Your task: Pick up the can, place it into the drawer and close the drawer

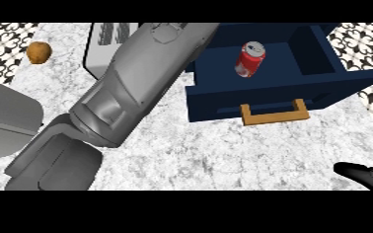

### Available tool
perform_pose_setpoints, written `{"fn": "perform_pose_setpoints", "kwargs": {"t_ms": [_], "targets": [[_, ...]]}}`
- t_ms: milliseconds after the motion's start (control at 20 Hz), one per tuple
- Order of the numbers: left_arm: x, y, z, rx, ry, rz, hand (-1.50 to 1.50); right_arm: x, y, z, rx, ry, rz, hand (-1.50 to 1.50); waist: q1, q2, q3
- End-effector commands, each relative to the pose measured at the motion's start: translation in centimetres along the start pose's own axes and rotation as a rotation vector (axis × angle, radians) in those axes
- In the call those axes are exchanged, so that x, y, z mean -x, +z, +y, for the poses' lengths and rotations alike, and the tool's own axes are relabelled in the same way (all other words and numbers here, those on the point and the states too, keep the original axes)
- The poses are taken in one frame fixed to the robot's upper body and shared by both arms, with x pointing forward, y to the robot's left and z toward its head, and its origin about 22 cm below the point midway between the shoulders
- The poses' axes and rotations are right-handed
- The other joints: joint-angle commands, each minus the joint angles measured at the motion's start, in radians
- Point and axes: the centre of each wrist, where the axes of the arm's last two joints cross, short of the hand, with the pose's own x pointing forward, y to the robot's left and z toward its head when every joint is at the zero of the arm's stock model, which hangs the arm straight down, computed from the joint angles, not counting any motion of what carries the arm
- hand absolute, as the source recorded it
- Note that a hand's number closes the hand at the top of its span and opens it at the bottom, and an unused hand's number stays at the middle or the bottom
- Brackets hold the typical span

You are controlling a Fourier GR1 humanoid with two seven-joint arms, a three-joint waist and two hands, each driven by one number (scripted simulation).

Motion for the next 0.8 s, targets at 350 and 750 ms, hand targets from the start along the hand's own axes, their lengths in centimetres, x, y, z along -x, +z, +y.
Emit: {"fn": "perform_pose_setpoints", "kwargs": {"t_ms": [350, 750], "targets": [[-1.6, -0.3, -0.2, -0.046, 0.053, -0.003, -1.5, -0.6, -2.0, 0.2, -0.104, 0.209, -0.123, -1.5, -0.006, 0.013, 0.001], [0.3, -0.4, 0.4, -0.06, 0.116, -0.013, -1.5, 0.0, -3.8, 2.4, -0.177, 0.489, -0.188, -1.5, 0.016, 0.011, -0.001]]}}
